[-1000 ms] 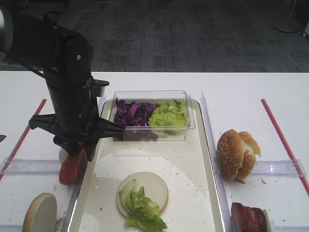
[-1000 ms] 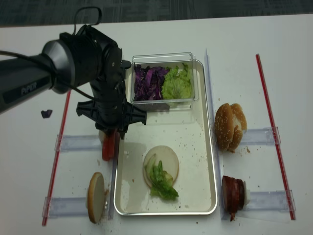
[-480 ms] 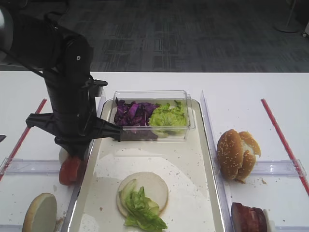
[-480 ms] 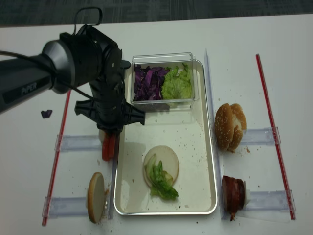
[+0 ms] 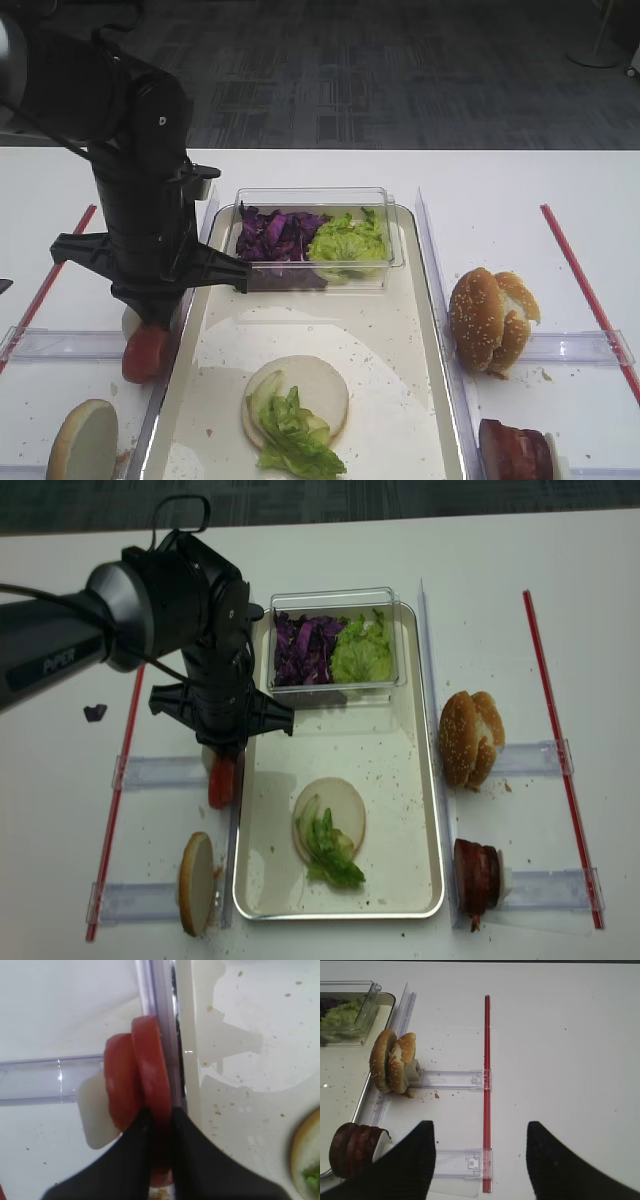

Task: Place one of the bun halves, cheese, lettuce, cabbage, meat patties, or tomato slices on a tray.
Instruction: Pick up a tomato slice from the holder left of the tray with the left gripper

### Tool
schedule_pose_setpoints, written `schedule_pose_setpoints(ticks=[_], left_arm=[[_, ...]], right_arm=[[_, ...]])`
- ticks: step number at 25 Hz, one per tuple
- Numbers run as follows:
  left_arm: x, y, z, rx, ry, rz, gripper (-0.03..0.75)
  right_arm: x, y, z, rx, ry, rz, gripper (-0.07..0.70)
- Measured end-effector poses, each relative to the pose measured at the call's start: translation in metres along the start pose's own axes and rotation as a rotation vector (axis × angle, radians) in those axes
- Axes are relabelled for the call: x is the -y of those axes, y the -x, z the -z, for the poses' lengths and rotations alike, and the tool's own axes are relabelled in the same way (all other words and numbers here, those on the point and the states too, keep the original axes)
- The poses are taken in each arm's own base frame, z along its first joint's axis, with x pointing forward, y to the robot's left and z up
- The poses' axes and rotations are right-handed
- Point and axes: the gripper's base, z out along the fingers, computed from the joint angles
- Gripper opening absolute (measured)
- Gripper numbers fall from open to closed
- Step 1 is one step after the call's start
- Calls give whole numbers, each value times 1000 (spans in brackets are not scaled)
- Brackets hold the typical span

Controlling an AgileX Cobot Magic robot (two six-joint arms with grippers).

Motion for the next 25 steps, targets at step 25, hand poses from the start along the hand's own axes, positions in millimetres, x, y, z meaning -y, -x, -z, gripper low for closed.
schedule_pose_setpoints(ticks=[25], left_arm=[[-5,-4,16,24,-6,7,13]], right_arm=[[0,0,0,0,0,-2,435]])
